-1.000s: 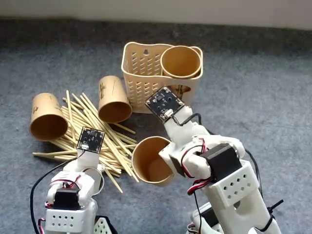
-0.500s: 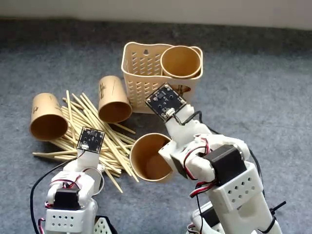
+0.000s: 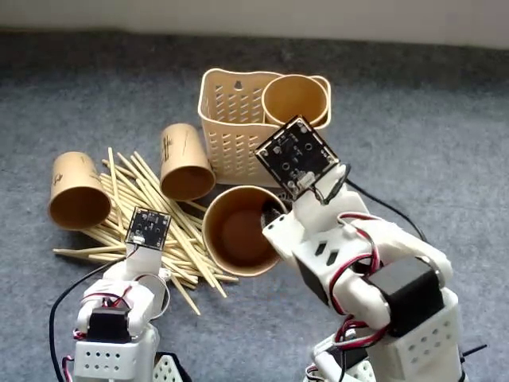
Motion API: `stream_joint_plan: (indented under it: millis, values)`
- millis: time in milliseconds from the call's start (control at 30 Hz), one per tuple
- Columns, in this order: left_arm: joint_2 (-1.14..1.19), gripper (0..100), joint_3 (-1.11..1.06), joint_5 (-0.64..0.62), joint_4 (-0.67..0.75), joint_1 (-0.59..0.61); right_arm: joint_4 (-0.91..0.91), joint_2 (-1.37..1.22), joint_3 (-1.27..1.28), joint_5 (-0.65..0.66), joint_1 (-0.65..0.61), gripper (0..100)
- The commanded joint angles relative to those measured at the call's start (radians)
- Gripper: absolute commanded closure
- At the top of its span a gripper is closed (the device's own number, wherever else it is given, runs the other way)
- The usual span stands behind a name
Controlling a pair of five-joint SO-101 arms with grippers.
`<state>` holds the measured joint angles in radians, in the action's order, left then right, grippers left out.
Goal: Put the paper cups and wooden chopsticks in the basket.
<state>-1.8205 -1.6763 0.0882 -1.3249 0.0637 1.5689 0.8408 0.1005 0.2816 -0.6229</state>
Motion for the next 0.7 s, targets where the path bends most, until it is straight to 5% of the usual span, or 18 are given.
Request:
stream_joint_plan:
  millis: [0, 667]
  values:
    - [-0.015, 98, -0.019, 0.008, -0.003, -0.016, -0.024, 0.007, -0.065, -0.008, -0.007, 99.2]
    - [-0.015, 98, -0.019, 0.008, -0.003, -0.016, -0.32, 0.008, -0.077, -0.012, 0.054, 99.2]
